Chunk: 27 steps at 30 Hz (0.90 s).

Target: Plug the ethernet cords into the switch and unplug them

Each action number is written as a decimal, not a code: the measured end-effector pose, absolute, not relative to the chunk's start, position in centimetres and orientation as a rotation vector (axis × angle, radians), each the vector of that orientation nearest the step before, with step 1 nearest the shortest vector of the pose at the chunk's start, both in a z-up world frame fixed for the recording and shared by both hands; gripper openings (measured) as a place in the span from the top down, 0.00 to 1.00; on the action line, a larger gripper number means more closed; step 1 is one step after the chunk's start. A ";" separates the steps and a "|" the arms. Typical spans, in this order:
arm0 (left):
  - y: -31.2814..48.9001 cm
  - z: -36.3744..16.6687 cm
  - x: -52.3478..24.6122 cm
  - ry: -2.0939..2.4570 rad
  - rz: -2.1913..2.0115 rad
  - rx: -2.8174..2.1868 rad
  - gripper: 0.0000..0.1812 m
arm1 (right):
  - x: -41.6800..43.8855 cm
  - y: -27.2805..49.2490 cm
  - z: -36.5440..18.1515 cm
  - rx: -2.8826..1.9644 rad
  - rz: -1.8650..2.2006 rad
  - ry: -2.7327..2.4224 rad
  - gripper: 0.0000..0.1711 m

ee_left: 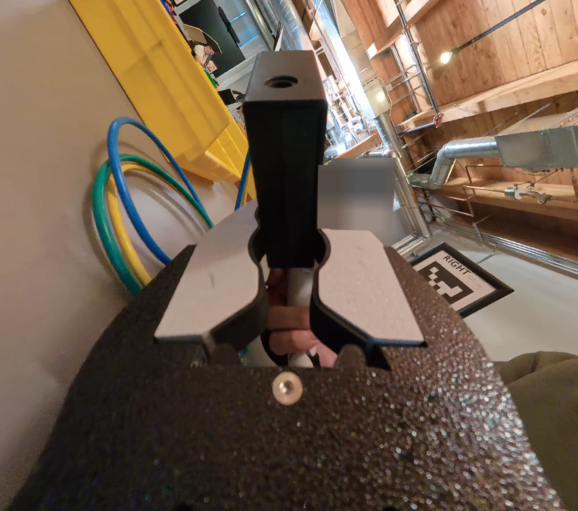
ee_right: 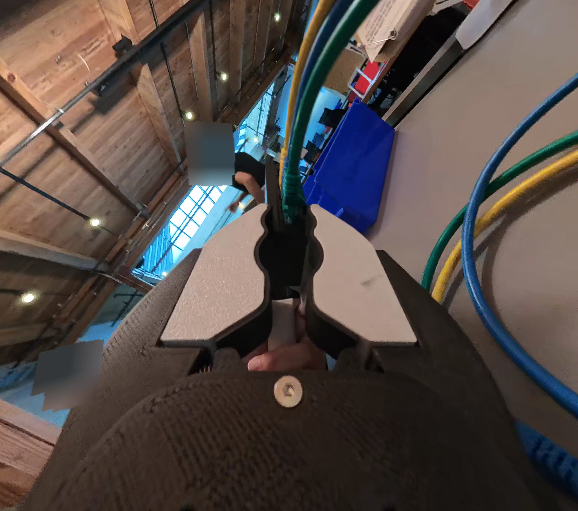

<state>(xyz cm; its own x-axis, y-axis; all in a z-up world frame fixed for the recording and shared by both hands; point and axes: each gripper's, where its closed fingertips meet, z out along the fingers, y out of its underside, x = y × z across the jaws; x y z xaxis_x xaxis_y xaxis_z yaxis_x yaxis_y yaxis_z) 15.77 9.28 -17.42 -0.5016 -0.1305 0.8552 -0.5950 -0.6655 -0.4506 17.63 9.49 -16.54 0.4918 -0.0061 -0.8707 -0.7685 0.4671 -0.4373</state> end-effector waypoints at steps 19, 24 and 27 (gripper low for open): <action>8.9 -17.6 15.8 -1.031 2.225 1.349 0.85 | 17.8 9.4 -16.8 -0.892 0.649 0.959 0.92; 8.9 -17.5 15.8 -1.025 2.231 1.346 0.85 | 17.9 9.4 -16.8 -0.918 0.638 0.961 0.92; 8.9 -17.6 15.9 -1.019 2.233 1.346 0.85 | 18.0 9.5 -16.9 -0.917 0.602 0.975 0.91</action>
